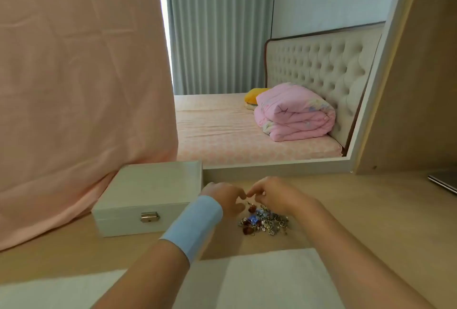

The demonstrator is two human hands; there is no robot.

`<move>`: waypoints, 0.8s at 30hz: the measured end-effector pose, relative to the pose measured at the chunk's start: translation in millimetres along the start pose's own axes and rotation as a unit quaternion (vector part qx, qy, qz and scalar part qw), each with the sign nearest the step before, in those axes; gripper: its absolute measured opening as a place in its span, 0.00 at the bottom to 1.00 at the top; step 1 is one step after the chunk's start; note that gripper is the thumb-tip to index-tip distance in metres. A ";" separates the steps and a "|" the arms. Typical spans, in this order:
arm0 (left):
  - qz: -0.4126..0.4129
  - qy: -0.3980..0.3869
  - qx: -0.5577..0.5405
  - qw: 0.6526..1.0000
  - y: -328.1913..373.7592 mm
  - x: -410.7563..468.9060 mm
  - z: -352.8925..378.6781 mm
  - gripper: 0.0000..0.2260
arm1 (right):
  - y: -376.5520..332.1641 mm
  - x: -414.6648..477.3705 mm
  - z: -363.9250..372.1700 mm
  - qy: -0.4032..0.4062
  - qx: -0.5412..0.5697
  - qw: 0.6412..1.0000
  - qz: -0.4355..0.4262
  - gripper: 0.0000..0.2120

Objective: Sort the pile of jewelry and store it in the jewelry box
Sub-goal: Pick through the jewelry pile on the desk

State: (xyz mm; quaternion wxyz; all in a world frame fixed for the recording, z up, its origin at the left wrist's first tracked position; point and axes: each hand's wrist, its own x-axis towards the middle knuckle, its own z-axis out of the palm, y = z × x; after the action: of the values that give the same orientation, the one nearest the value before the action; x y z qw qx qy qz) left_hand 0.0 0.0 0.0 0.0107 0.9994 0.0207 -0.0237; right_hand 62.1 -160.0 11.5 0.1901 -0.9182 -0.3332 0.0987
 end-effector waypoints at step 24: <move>0.016 0.223 -0.385 0.895 8.7 -0.7 58.5 0.10 | 25.3 13.0 19.5 0.056 0.282 0.958 -0.014 0.03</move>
State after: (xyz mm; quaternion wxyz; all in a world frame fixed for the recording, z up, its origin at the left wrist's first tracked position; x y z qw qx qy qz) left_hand -3.1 -10.0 -58.2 0.3906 0.8962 0.0145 0.2100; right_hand 80.6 -163.9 -17.4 0.4609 -0.8267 -0.2934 0.1346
